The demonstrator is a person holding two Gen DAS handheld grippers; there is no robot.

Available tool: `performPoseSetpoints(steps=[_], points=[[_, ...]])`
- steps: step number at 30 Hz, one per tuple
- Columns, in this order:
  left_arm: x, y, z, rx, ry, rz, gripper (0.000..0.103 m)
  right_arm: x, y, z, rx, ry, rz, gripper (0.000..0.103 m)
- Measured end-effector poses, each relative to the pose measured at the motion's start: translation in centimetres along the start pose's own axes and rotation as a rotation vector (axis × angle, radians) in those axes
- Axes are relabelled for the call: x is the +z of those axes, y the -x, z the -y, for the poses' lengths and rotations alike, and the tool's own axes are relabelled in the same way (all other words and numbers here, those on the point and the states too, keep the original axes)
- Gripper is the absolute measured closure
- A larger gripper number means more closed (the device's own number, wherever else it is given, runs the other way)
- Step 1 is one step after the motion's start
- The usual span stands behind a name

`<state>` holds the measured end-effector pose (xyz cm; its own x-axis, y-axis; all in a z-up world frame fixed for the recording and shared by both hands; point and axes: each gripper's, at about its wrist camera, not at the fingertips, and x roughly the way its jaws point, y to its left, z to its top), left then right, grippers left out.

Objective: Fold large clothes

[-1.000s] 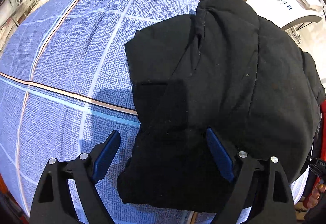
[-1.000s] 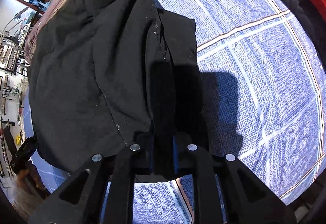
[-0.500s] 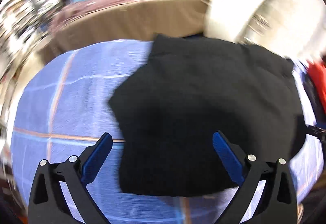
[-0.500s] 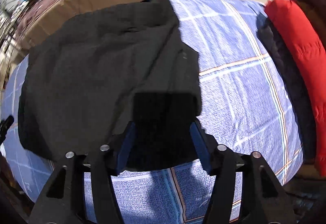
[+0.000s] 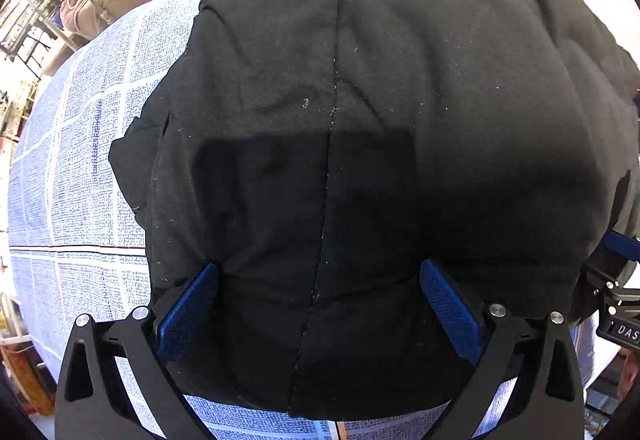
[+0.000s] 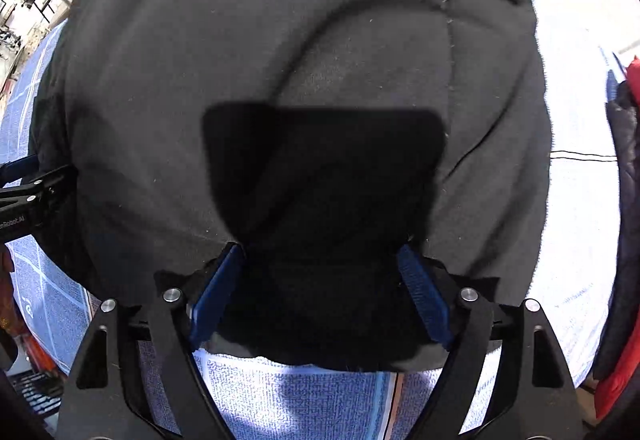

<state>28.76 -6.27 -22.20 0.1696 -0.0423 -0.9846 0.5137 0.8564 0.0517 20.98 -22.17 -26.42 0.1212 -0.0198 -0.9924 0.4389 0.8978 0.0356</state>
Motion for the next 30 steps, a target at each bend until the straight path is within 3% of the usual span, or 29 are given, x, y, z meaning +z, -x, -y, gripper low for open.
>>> performPoseSetpoints(steps=[7,17,21,26,30], points=[[0.0,-0.2,1.8,0.086,0.019,0.012,0.004,1.1,-1.4,-1.2,-0.021,0.013,-0.035,0.007],[-3.0,1.0,2.7,0.100,0.051,0.057,0.004,2.2,-2.5,-2.7,-0.058,0.008,-0.032,0.006],[-4.1,1.9,0.8,0.087,0.104,0.073,0.005,1.3,-2.3,-2.2,-0.046,0.023,0.005,0.006],[-8.3,4.0,-0.5,0.064,0.171,0.108,0.005,-0.9,-0.8,-0.5,0.030,0.049,0.040,0.006],[-12.2,4.9,-3.3,0.001,0.304,0.077,0.006,-2.4,1.9,1.9,0.132,0.037,0.094,0.006]])
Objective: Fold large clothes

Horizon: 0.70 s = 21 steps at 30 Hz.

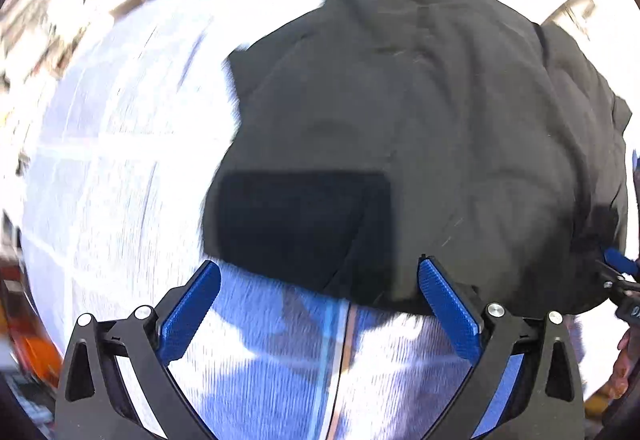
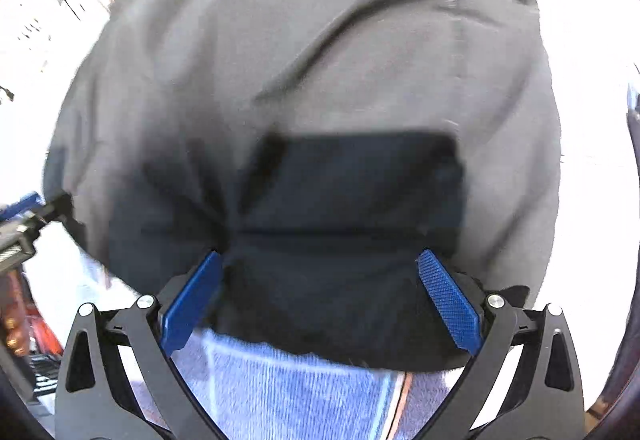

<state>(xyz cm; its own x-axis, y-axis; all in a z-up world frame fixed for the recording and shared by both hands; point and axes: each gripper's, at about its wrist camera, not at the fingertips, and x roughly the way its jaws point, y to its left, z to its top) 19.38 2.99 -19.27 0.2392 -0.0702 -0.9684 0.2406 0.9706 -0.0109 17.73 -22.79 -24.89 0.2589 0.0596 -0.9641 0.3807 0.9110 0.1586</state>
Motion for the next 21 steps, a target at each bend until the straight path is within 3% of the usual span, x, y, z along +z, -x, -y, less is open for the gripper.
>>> performPoseSetpoints(steps=[4,6,10,12,16,21], points=[[-1.9,0.2,-3.8,-0.034,0.125,-0.038,0.006,-1.6,2.9,4.9,0.066,-0.109,0.063,0.006],[-2.5,0.3,-5.3,-0.055,0.182,-0.046,0.006,-2.1,3.9,8.5,0.149,-0.199,0.106,0.006],[-1.9,-0.3,-8.4,-0.141,0.316,-0.061,0.006,-3.0,3.3,14.8,0.211,-0.367,0.094,0.006],[-1.4,-1.0,-9.6,-0.190,0.377,-0.064,0.006,-3.4,2.8,18.0,0.287,-0.473,0.107,0.006],[0.0,-1.4,-10.2,-0.282,0.452,-0.074,0.006,-3.8,2.0,19.8,0.392,-0.569,0.127,0.006],[1.1,-2.6,-11.3,-0.321,0.495,-0.097,0.006,-2.8,-0.3,22.5,0.470,-0.604,0.114,0.006]])
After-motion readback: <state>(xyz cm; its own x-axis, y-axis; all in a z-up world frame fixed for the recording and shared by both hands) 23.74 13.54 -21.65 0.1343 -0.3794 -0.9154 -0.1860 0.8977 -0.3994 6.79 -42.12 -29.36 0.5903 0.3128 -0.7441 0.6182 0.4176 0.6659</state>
